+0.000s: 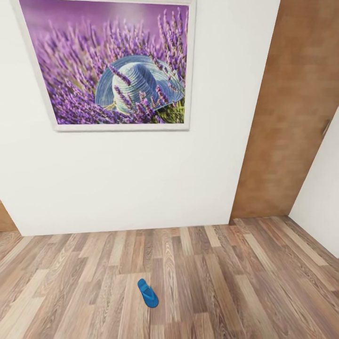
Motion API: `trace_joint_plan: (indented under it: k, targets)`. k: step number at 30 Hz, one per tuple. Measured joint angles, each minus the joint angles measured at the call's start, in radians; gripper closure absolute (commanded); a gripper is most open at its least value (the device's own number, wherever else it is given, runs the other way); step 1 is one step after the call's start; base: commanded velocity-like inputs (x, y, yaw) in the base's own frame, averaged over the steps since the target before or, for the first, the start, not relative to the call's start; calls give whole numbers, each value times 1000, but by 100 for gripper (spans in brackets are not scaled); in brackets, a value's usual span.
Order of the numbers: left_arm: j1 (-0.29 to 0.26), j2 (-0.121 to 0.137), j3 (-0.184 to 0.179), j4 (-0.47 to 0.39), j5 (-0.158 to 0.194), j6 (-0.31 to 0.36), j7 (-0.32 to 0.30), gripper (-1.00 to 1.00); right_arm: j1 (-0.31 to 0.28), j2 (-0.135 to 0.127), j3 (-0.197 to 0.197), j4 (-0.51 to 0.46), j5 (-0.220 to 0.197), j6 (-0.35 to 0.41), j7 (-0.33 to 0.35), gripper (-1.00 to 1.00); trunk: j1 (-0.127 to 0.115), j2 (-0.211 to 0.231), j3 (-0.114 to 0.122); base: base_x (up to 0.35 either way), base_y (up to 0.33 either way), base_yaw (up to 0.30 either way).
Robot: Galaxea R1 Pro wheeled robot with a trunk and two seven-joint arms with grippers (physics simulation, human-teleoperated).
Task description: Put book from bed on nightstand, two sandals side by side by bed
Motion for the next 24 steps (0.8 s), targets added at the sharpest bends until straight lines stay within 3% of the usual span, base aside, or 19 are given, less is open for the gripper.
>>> trace_joint_plan:
  k: [11,24]
  targets:
    - [0,0,0,0,0,0,0,-100,0,0,0,0,-1,0,0,-100,0,0,0,268,0,25]
    - [-1,0,0,0,0,0,0,-100,0,0,0,0,-2,0,0,-100,0,0,0,73,0,252]
